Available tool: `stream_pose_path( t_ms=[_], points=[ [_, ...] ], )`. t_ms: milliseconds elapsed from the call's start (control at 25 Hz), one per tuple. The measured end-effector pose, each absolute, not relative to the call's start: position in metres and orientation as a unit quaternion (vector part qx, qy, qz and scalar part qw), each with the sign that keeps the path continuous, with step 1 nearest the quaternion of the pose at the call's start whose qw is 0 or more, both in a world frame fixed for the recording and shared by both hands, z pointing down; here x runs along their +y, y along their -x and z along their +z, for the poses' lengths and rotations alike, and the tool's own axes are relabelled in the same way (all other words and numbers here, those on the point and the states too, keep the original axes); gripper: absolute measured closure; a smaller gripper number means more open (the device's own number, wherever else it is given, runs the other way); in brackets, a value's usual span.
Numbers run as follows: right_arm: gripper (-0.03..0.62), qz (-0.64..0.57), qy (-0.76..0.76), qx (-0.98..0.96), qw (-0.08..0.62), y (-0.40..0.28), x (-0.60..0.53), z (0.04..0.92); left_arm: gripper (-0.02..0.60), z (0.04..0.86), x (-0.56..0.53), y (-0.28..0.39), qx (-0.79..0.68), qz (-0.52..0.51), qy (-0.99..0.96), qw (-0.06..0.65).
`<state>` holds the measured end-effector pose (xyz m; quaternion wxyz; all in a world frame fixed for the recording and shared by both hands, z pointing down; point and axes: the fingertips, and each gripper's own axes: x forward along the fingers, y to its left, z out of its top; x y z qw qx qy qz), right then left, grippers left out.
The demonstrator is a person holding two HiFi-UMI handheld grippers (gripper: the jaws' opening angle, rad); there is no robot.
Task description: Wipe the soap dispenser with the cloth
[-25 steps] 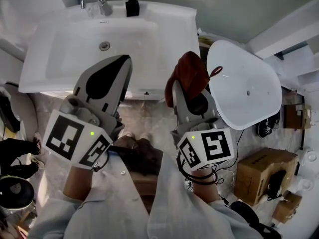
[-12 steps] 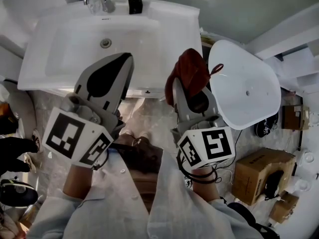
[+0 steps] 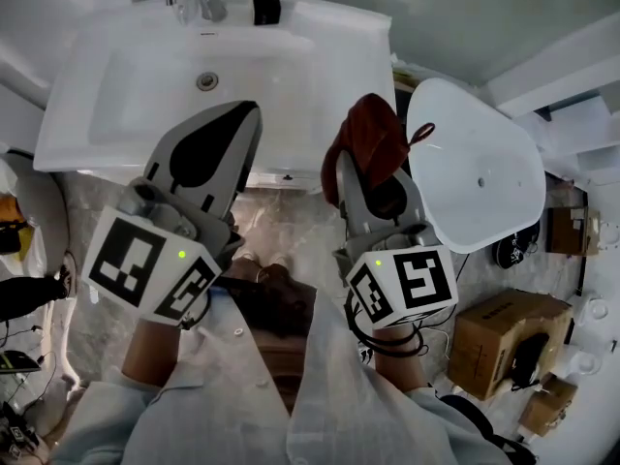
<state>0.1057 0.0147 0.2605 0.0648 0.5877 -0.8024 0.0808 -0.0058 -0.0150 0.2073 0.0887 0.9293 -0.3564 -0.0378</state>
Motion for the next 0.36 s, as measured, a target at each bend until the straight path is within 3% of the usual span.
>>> stream_pose_path(
  t_ms=[360],
  points=[
    [0.539,0.082,-0.586,-0.803,0.071,-0.0994,0.0095,0.2673,0.584,0.2114,-0.0208,0.0115,-0.356,-0.038,-0.929,0.089]
  ],
)
